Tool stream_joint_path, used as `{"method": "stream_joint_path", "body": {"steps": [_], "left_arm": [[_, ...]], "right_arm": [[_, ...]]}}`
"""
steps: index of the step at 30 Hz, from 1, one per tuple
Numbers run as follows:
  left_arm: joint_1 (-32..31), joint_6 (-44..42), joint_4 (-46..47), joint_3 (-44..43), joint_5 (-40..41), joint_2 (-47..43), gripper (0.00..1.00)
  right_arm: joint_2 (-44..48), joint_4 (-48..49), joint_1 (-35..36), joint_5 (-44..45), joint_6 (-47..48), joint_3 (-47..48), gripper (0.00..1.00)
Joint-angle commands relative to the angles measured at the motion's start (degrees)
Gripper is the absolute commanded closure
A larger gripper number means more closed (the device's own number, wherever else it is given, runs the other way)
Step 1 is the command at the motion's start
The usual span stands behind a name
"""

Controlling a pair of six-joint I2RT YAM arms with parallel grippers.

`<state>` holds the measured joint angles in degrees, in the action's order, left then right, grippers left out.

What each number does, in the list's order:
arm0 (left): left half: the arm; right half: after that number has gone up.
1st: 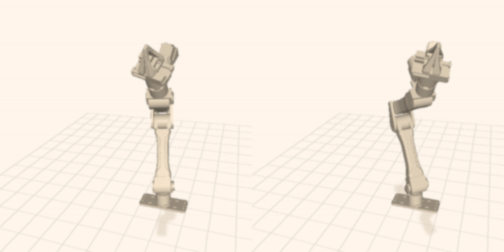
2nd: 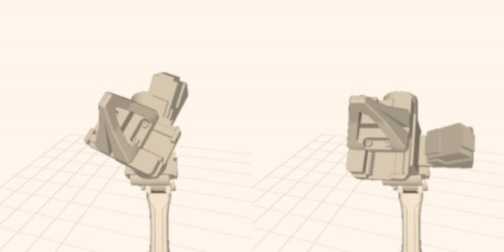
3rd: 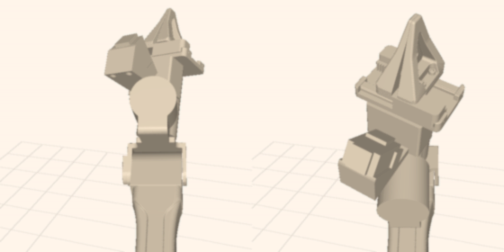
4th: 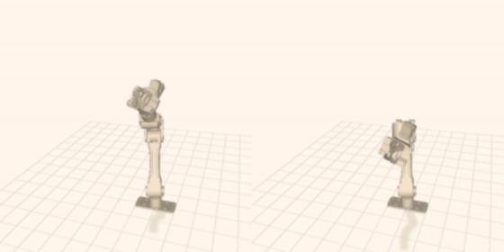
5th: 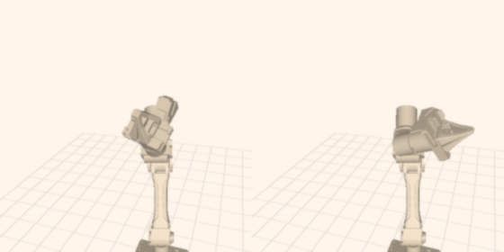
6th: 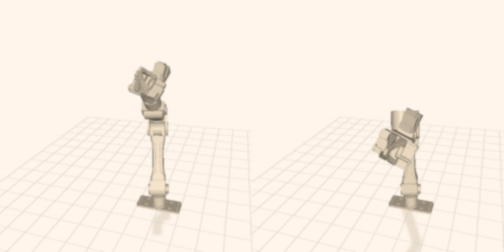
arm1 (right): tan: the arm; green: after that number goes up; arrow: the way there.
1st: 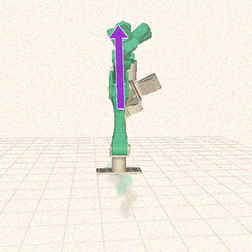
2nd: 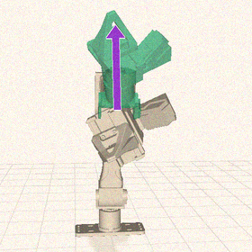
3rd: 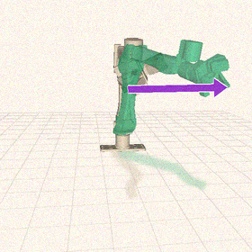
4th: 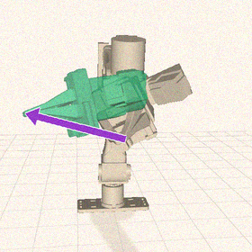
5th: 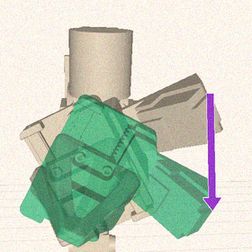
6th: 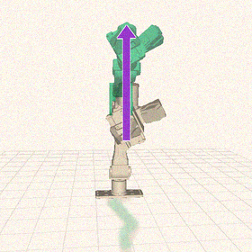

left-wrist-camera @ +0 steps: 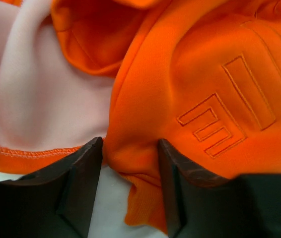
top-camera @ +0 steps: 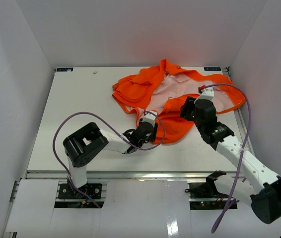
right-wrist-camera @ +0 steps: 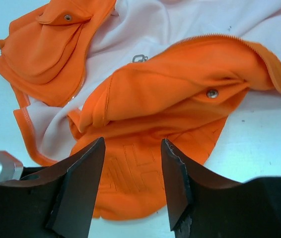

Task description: Zip up the jacket

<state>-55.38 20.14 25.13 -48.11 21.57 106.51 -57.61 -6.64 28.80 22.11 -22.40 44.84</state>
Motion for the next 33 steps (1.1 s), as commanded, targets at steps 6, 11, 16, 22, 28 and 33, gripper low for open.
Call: {"method": "stream_joint_path", "body": {"steps": [6,11,16,22,28,33], "left_arm": [[-16.0,-0.3,10.3,0.4,-13.4,-1.2,0.54],[-17.1,3.0,10.9,4.3,-12.9,-7.3,0.16],[-17.1,3.0,2.9,7.5,-6.1,-22.2,0.09],[-7.1,3.0,-2.4,4.7,-13.6,-28.6,0.11],[4.0,7.0,-1.5,-4.1,-30.7,-17.2,0.16],[4.6,5.7,-3.3,-15.9,-32.8,-5.3,0.16]], "right_arm": [[12.6,-3.3,-0.6,1.0,-3.5,-2.8,0.42],[13.4,-4.3,-0.5,1.4,-3.3,-3.3,0.41],[9.1,-3.6,-0.5,-0.7,-5.2,-3.7,0.41],[10.0,-2.5,-0.4,2.2,-9.4,-7.8,0.42],[16.9,-2.2,-0.4,7.0,-11.5,-12.1,0.42],[21.9,-2.2,-0.5,9.6,-12.4,-15.1,0.42]]}}
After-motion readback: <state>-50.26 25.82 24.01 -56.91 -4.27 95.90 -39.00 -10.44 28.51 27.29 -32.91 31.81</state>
